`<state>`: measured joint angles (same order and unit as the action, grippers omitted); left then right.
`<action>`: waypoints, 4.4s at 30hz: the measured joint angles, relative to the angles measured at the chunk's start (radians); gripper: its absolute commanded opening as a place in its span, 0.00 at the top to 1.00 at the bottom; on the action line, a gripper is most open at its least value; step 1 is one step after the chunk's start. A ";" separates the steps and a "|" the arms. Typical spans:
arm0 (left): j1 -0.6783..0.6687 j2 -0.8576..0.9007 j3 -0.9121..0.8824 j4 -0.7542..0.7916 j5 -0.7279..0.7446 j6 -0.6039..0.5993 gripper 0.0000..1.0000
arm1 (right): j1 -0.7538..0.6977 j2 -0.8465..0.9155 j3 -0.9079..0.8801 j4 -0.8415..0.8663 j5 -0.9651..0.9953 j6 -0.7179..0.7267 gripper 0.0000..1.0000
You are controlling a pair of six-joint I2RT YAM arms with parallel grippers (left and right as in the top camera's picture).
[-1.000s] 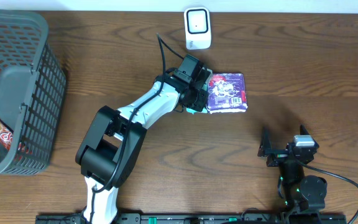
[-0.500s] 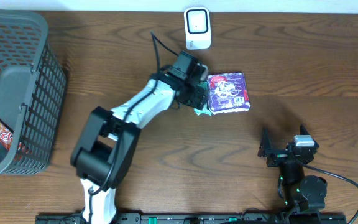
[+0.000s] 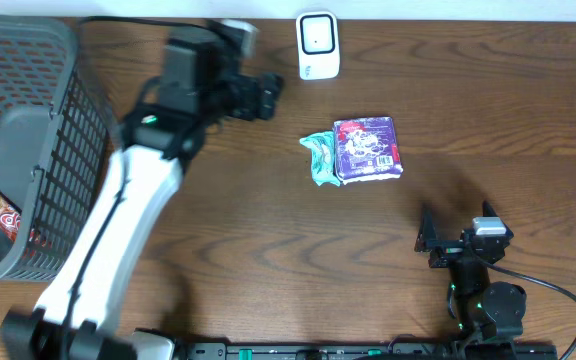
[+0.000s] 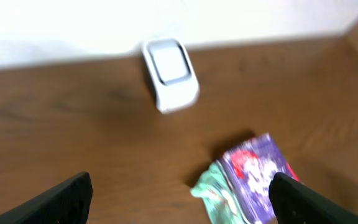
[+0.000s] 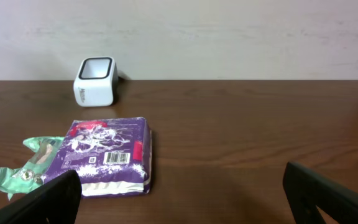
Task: Scan the item barcode
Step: 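Release the wipes pouch next to the purple pack and withdraw, then reach into the basket and grasp the red Top chocolate bar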
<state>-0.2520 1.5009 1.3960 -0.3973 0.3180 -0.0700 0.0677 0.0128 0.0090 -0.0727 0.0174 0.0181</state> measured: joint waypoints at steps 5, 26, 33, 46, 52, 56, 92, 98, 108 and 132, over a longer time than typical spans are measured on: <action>0.124 -0.122 0.000 0.012 -0.088 0.000 0.08 | 0.000 0.000 0.000 0.000 0.000 0.000 0.01; 0.784 -0.169 0.000 -0.036 -0.434 -0.125 0.02 | 0.000 0.000 0.000 0.000 0.000 0.000 0.01; 0.876 -0.091 0.000 -0.142 -0.437 -0.163 0.01 | 0.000 0.000 0.000 0.000 0.000 0.000 0.01; 0.912 0.060 0.000 -0.228 -0.437 -0.166 0.01 | 0.000 0.000 0.000 0.000 0.000 0.000 0.01; 0.933 0.077 0.000 -0.236 -0.437 -0.166 0.01 | 0.000 0.000 0.000 0.000 0.000 0.000 0.01; 0.949 0.081 0.000 -0.251 -0.437 -0.166 0.01 | 0.000 0.000 0.000 0.000 0.000 0.000 0.01; 0.972 0.372 -0.061 -0.325 -0.438 -0.166 0.01 | 0.000 0.000 0.000 0.000 0.000 0.000 0.01; 1.006 0.403 -0.061 -0.325 -0.451 -0.166 0.01 | 0.000 0.000 0.000 0.000 0.000 0.000 0.01; 1.022 0.431 -0.061 -0.328 -0.452 -0.167 0.07 | 0.000 0.000 0.000 0.000 0.000 0.000 0.01; 1.020 0.459 -0.046 -0.341 -0.407 -0.174 0.93 | 0.000 0.000 0.000 0.000 0.000 0.000 0.01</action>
<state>0.7685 1.9598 1.3499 -0.7387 -0.0891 -0.2436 0.0681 0.0128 0.0090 -0.0723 0.0177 0.0181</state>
